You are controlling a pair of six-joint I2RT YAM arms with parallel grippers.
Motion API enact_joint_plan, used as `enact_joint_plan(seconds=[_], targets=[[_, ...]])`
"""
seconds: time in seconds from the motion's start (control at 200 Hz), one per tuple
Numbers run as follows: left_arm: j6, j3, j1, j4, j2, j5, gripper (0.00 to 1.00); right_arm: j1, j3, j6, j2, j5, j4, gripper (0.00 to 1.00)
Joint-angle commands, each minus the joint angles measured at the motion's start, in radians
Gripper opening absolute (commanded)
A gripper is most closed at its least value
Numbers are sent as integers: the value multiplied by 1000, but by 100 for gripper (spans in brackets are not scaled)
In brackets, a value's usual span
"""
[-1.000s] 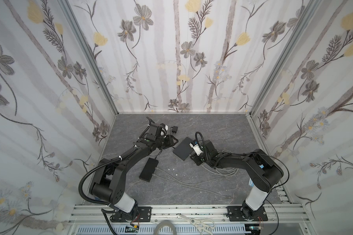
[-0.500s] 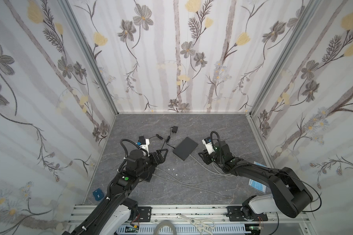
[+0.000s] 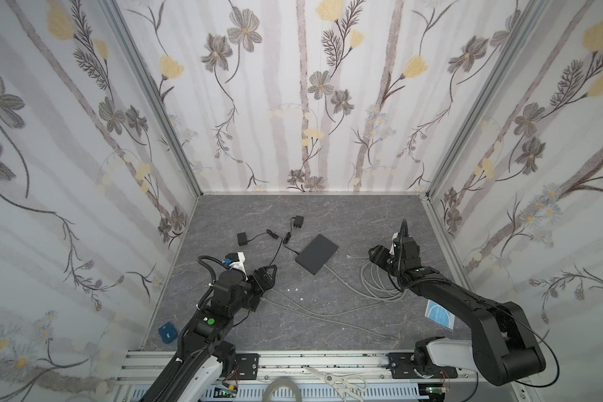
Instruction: Insert the plug into the switch port
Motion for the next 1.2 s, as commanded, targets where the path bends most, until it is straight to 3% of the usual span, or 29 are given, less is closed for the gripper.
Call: enact_joint_plan(seconds=[0.0,0.33,0.66,0.779,0.944,1.194], targets=[[-45,17,3,30,29,22,100,-30,-28,187,56,-74,-14,69],[-25,40,3,-57,5,31,100,-56,40,176,332,-165,190,69],[-2,80,3,-16,118,46,100,-71,311,112,510,-98,161,68],[-34,69,3,64,198,85,100,-60,322,13,483,-52,187,69],[-79,56,-25,194,320,127,93,-18,272,-153,351,112,131,72],[-36,175,-164,154,495,46,91,15,68,-131,162,68,136,75]])
